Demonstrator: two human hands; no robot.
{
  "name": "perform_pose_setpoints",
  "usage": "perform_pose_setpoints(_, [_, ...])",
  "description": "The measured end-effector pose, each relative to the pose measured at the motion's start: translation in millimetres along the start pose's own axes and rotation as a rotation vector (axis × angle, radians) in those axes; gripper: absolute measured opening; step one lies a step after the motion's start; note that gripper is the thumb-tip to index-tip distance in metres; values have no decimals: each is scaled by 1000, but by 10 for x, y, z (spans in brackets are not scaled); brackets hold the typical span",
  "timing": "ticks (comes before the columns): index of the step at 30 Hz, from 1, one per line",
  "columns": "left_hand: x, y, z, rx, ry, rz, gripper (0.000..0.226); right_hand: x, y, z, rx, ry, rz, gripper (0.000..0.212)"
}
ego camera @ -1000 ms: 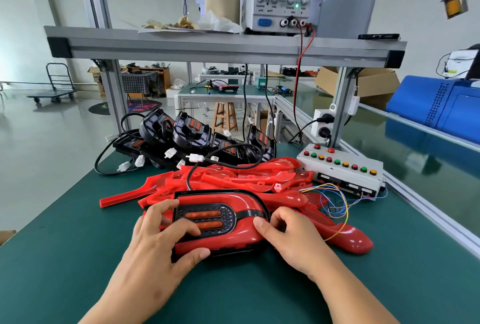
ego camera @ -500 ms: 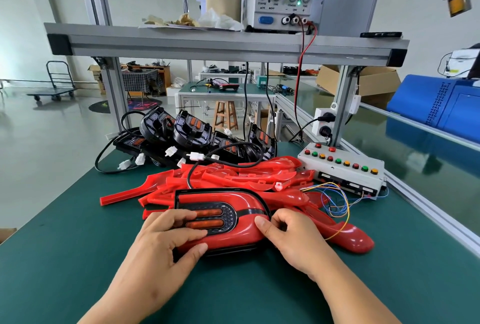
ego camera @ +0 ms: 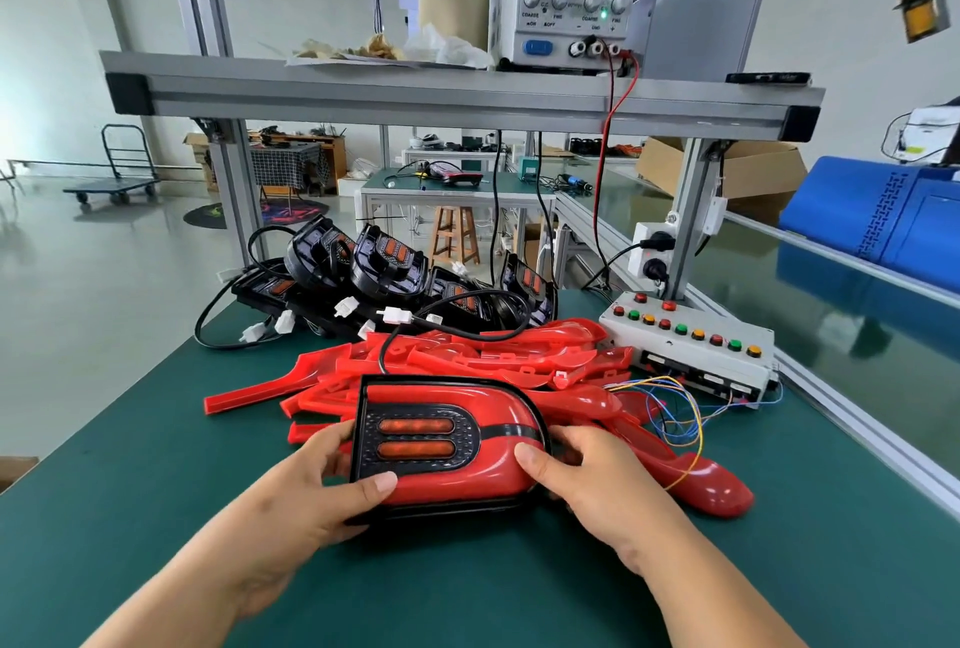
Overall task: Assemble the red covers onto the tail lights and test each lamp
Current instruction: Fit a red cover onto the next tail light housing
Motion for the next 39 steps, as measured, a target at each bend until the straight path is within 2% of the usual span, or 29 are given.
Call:
perform_pose_setpoints(2, [-10,-1,-20,120,-7,-21,72,-2,-41,7,-84,21,65,24])
perform_pose_setpoints(4, [-22,-7,-49,176,-28,-18,75,-2,-49,14,-181,32,89,18])
perform_pose_setpoints(5, [-26,-15,-66,184,-39,-15,75,-2,-45,19,-237,33,96,20])
perform_pose_setpoints(9, [-65,-36,-102,182,-66,36,76,4,-62,55,-413,45,151,53])
perform_pose_setpoints(14, [-163,-49,-94,219,-67,93,73,6,-138,109,-767,-18,285,53])
perform_pose_setpoints(19, [-254,-147,-106,190,-87,165,40,-18,-85,129,-818,-1,229,46])
perform_pose_setpoints(22, [-311,-143,-84,181,-93,169,33,-43,-82,111,-819,2,207,47])
perform_pose_setpoints(23, [-315,-147,-81,179,-94,175,35,-49,-80,101,-814,1,202,47])
perform_pose_setpoints(26, [-322,-132,-29,178,-92,183,65,-64,-84,76,-791,-2,205,48])
perform_pose_setpoints(27, [-321,-136,-23,179,-93,187,69,-68,-84,69,-786,-3,206,48])
perform_pose_setpoints(39, [-331,-140,6,187,-121,190,72,-74,-71,67,-765,17,183,43])
Point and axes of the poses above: each hand's wrist, its own x-axis away from the middle knuckle, its own y-axis out of the back of the hand, z = x × y, the point moved 6 cm from there along -x, towards the middle knuckle, and after that the axes turned 5 degrees about -y, right-handed, at the moved point
